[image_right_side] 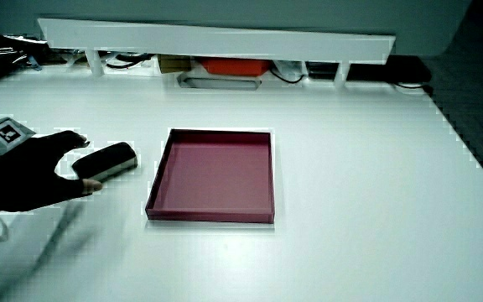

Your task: Place eraser

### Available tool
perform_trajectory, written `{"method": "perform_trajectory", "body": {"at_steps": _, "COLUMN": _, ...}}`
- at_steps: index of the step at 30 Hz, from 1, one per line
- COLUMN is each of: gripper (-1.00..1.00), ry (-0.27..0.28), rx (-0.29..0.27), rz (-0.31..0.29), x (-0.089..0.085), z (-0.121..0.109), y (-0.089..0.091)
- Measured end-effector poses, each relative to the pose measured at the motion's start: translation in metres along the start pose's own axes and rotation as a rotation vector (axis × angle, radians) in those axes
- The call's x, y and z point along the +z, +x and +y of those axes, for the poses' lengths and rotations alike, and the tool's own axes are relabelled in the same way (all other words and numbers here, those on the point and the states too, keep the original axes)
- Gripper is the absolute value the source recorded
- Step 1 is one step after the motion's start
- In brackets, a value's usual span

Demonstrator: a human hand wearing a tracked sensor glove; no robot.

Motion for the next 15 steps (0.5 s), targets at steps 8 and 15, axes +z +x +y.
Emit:
{"method": "perform_trajectory", "body": {"at_steps": 8, "gripper": -1.0, "ry": -0.144, "rx": -0.111, "rz": 0.047, "x": 0.002, "z": -0.042, "y": 0.034}}
{"method": "perform_trajectory", "body": {"at_steps": 15, "gripper": -1.0, "ry": -0.202, "rx": -0.3, "rz": 0.001, "x": -0.005, "z": -0.068, "y": 0.056}}
